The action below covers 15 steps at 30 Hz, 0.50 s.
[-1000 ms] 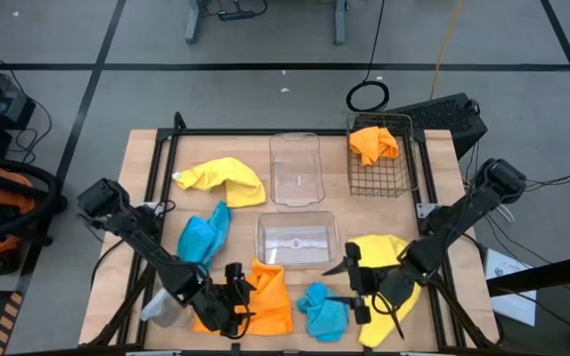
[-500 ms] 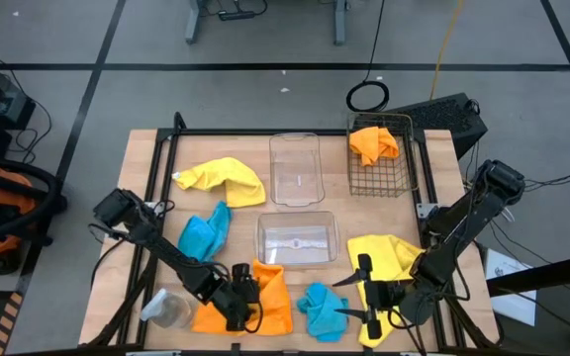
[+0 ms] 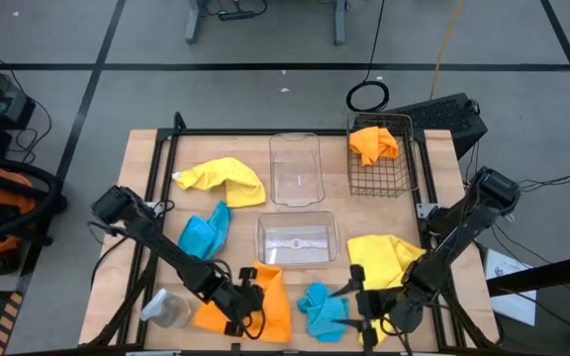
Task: Sort microfiber towel by color & place in baskets
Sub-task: Put the orange microfiber towel into the black metal basket
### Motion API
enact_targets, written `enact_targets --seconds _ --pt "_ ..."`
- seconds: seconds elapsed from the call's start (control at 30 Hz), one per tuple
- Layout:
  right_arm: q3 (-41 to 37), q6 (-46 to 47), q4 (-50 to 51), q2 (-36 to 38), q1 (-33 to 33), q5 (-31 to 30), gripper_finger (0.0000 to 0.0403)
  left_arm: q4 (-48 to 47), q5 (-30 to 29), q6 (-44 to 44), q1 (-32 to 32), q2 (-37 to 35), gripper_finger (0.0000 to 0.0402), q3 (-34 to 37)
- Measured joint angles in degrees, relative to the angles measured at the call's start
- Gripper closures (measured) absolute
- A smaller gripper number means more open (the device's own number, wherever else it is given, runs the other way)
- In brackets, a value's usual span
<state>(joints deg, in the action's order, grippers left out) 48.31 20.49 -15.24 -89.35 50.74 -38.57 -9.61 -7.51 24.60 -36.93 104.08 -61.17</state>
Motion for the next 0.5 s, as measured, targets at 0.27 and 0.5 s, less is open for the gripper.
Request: enact_targets --seconds 0.27,0.5 --pt "0.04 -9.97 -16.79 -9.35 -0.56 -0.57 0.0142 0.33 -1.03 -9.54 0.0 -4.39 0.0386 -6.08" --pt "5.57 -23.88 -22.65 -15.43 -2.05 -3.29 0.0142 -0.01 -7.45 -16.61 0.0 -8.28 0.0384 -10.53"
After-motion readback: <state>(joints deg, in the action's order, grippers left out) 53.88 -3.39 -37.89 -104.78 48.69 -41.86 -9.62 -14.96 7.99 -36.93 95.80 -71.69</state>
